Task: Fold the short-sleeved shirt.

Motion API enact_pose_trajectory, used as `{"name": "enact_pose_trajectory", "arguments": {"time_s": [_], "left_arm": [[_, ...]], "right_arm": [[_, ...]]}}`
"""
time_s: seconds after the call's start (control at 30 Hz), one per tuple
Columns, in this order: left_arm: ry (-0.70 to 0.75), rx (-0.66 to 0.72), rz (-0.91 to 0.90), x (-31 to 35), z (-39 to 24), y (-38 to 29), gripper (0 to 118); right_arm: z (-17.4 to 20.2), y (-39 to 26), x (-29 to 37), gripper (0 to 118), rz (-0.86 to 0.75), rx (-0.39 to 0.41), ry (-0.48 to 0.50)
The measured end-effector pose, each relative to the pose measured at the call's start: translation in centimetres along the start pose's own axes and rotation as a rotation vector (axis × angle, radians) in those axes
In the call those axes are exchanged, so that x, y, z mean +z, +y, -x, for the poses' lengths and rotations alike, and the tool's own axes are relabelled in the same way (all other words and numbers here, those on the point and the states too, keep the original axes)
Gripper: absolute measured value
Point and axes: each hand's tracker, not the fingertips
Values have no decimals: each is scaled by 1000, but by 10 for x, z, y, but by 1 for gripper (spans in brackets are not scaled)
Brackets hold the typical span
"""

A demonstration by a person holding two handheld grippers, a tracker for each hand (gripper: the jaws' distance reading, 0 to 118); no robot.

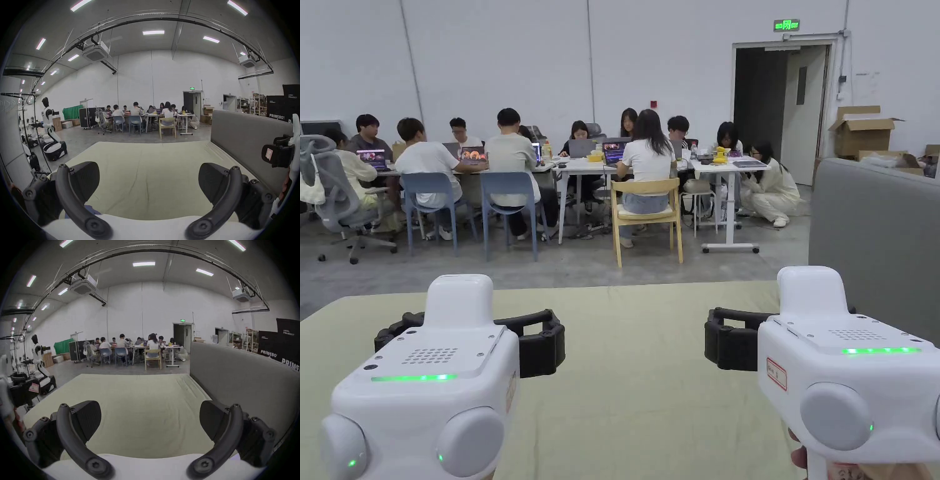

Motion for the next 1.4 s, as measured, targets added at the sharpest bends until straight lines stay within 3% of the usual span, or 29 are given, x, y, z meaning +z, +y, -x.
{"name": "enact_pose_trajectory", "arguments": {"time_s": [1.4], "left_arm": [[-30, 14, 24, -1, -3, -3, 118]], "right_arm": [[4, 1, 1, 118, -14, 0, 15]]}}
